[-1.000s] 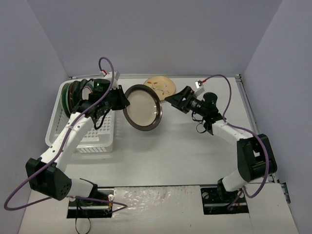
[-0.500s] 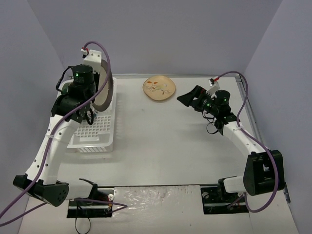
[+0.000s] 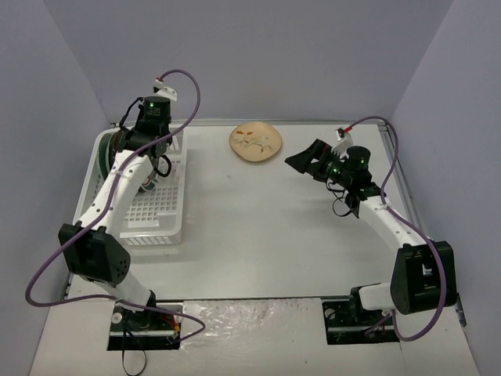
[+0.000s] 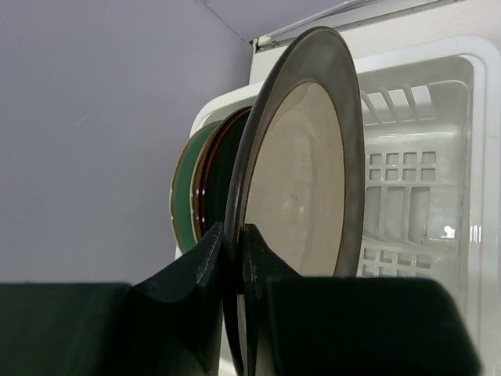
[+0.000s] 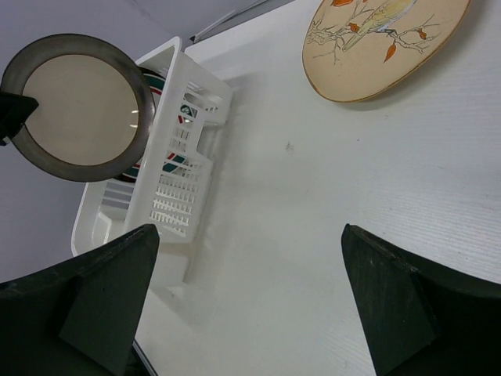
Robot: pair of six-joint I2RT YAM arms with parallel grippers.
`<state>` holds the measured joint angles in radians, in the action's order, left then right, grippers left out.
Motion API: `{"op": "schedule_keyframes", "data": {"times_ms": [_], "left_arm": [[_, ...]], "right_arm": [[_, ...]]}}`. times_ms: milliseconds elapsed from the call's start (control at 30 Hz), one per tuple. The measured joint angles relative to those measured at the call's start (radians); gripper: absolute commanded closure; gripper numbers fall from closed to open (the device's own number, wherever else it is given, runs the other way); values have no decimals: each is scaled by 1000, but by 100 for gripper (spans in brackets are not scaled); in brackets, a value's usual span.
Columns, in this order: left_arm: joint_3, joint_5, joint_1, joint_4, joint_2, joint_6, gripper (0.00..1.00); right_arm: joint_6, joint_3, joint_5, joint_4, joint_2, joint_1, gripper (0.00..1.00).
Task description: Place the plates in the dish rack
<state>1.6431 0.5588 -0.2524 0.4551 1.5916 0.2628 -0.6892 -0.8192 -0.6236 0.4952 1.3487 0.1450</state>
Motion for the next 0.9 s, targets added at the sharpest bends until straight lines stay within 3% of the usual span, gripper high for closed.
{"op": "schedule_keyframes", "data": {"times_ms": [267, 733, 800, 900], "left_arm": [[-65, 0, 36, -101, 82, 6, 100], [-179, -42, 71, -161, 92, -31, 100], [-188, -52, 72, -162, 92, -39, 97], [-198, -62, 74, -172, 92, -43, 81]], "right_arm": [[7, 17, -19, -5, 0, -13, 0], [7, 48, -35, 1, 0, -22, 0], [6, 52, -36, 3, 0, -22, 0], [6, 58, -37, 8, 0, -22, 0]]}}
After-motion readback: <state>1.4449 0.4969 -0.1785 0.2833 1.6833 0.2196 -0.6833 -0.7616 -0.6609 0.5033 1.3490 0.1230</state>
